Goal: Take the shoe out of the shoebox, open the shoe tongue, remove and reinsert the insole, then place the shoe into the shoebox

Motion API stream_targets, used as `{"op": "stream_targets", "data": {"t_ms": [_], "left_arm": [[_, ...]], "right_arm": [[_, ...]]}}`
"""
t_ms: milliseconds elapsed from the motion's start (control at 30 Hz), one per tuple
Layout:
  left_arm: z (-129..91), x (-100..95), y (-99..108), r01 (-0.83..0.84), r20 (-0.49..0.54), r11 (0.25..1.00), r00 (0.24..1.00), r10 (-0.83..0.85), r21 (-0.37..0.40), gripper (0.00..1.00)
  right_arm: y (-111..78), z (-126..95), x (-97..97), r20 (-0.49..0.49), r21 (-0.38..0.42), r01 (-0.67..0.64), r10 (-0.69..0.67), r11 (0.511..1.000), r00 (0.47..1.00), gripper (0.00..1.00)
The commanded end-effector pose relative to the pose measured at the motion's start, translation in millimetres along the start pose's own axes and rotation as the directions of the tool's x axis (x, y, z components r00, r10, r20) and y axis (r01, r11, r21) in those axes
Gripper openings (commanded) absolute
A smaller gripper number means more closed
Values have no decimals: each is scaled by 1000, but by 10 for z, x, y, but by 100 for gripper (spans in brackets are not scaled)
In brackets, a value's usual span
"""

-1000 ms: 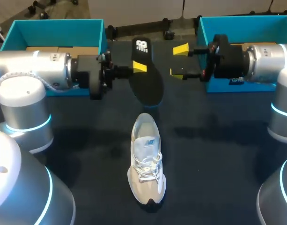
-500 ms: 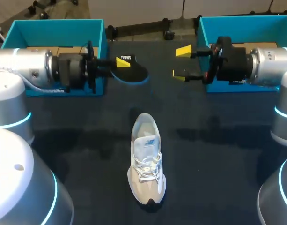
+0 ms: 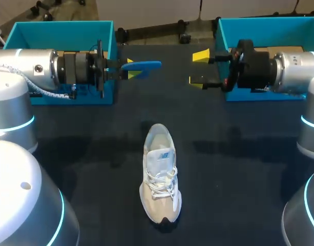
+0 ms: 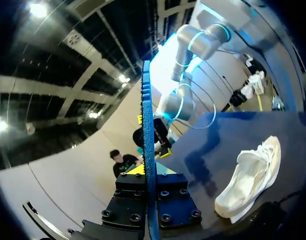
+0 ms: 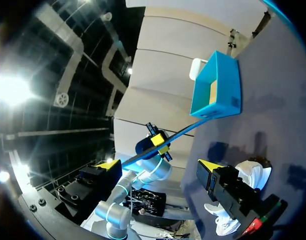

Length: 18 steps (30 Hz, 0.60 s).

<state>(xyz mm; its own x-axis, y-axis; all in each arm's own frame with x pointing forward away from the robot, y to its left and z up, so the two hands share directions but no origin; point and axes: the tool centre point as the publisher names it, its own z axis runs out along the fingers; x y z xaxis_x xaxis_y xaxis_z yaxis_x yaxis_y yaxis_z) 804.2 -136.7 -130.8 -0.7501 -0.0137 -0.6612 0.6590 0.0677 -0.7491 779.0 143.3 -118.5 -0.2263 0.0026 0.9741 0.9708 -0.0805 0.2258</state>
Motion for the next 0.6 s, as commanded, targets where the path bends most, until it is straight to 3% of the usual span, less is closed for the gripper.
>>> {"op": "stream_targets", "data": {"t_ms": [33,200,333,367,400,467,533,567,600], "left_arm": [[3,-74,-54,254,-39,966,966,-256,-47,0],[-66,-112,-134,450,-85,891,887,-454,-67,0],[-112,-145,-180,604,-106,791,784,-612,-95,0],[-130,-153,-188,668,-118,738,728,-675,-97,0],[-130,-153,-188,668,-118,738,728,-675,-97,0],[-155,-144,-208,780,-130,617,604,-786,-106,0],[-142,-116,-206,875,-196,458,427,-883,-156,0],[-137,-109,-210,890,-215,427,390,-895,-164,0],[-126,-96,-224,929,-236,323,278,-931,-181,0]], "right_arm": [[-5,14,-7,0,-2,0,0,1000,1000,100],[-5,14,-7,0,-2,0,0,1000,1000,100],[-5,14,-7,0,-2,0,0,1000,1000,100],[-5,14,-7,0,-2,0,0,1000,1000,100],[-5,14,-7,0,-2,0,0,1000,1000,100],[-5,14,-7,0,-2,0,0,1000,1000,100],[-5,14,-7,0,-2,0,0,1000,1000,100],[-5,14,-7,0,-2,0,0,1000,1000,100],[-5,14,-7,0,-2,0,0,1000,1000,100]]}}
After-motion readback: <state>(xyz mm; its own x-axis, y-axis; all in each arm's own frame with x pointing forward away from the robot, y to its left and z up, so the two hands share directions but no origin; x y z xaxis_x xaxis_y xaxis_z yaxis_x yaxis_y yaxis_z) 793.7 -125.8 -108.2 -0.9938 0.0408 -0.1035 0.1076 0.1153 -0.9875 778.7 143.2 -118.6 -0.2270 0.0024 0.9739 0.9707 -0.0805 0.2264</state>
